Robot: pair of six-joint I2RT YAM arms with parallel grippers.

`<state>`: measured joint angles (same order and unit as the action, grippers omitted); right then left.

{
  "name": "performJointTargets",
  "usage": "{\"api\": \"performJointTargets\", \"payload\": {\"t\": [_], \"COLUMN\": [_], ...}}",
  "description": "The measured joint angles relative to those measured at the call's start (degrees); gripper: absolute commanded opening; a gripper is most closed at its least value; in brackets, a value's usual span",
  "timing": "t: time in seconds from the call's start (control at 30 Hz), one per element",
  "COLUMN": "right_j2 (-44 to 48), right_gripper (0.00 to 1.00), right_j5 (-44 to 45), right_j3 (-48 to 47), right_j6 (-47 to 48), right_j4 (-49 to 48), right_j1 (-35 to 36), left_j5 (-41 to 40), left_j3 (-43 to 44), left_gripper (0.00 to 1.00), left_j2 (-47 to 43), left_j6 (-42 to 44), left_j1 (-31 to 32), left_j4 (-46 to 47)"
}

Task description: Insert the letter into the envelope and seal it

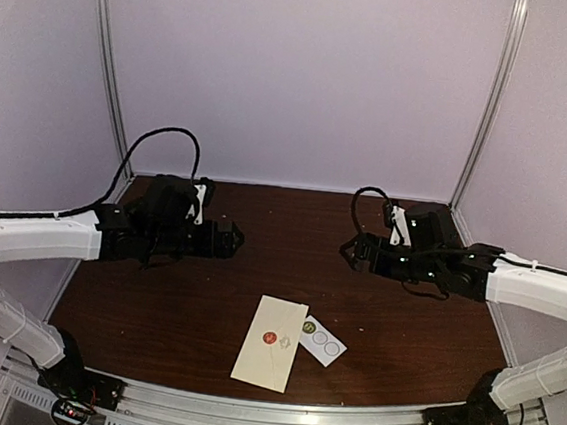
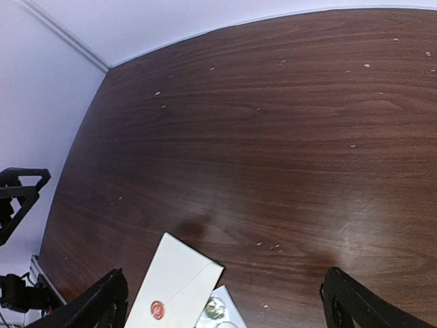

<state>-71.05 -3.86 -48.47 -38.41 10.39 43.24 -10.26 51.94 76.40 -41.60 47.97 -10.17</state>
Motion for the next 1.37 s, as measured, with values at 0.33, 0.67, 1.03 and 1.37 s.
{"api": "performJointTargets", "payload": {"t": [0.33, 0.67, 1.03, 1.37], "right_j2": [5.6, 21.2, 33.0, 33.8], "right_gripper": [1.00, 1.00, 1.00, 1.00], "right_j5": [-2.4, -3.8, 1.4, 2.4], "right_j3": [5.3, 18.4, 32.0, 32.6], "right_j6": [11.6, 17.9, 21.7, 22.4], "right_j4": [2.0, -9.0, -24.2, -28.1], "right_j1": [-28.0, -46.2, -46.2, -46.2], "left_j5": [8.6, -5.3, -14.7, -16.2], "left_j3": [-5.8, -25.3, -39.8, -39.8], "left_gripper": [0.98, 0.98, 0.98, 0.98], "left_j2": [-2.0, -23.1, -34.0, -35.4], "left_j6": [12.1, 17.0, 18.4, 19.5], "left_j1": [-29.2, -38.8, -38.8, -38.8], "left_j4": [5.6, 20.0, 25.7, 27.2]}}
